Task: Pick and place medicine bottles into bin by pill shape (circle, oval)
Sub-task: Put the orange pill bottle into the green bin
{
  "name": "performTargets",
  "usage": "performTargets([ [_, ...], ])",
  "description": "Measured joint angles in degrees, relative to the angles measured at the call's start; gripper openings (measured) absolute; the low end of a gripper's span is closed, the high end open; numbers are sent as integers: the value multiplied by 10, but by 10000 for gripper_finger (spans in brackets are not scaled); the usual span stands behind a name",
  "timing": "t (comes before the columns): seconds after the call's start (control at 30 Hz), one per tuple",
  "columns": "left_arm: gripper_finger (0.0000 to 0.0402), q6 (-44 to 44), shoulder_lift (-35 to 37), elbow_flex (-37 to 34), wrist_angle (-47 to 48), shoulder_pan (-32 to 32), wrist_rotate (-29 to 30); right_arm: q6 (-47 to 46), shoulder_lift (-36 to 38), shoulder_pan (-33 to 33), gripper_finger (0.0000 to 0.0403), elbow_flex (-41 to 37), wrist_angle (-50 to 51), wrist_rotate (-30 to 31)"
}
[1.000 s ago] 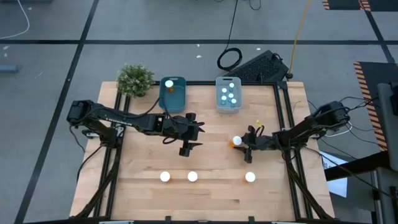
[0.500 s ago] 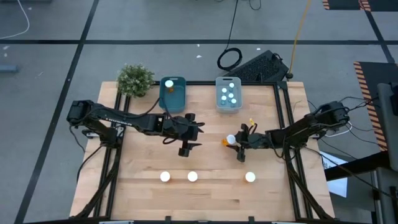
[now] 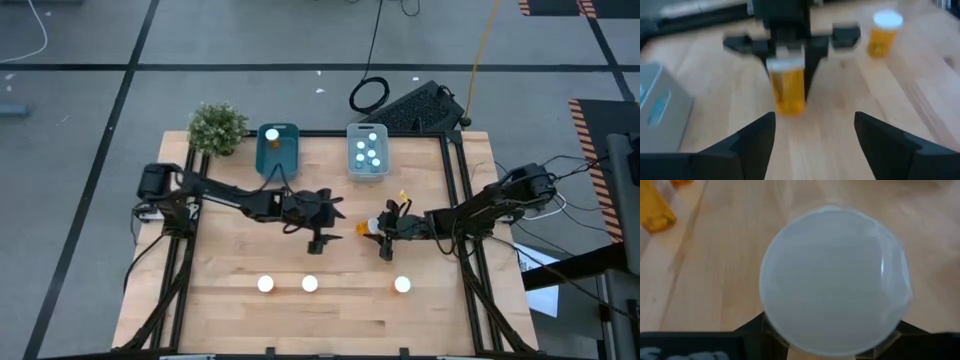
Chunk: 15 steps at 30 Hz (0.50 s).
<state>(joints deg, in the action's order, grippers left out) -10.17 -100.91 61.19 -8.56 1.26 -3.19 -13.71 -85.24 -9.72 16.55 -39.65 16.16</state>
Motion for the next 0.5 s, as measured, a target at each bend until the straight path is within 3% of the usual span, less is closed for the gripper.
performTargets([
  [0.17,322,2,-49,3,-85,-10,0,-2,0,0,154,0,5,-1],
  [0.3,353,1,-63,3,-78,-17,0,-14,0,0,154,0,26,-3],
  [0.5,360,2,-63,3,-59,-30,2,-36,0,0,154,0,69,0],
])
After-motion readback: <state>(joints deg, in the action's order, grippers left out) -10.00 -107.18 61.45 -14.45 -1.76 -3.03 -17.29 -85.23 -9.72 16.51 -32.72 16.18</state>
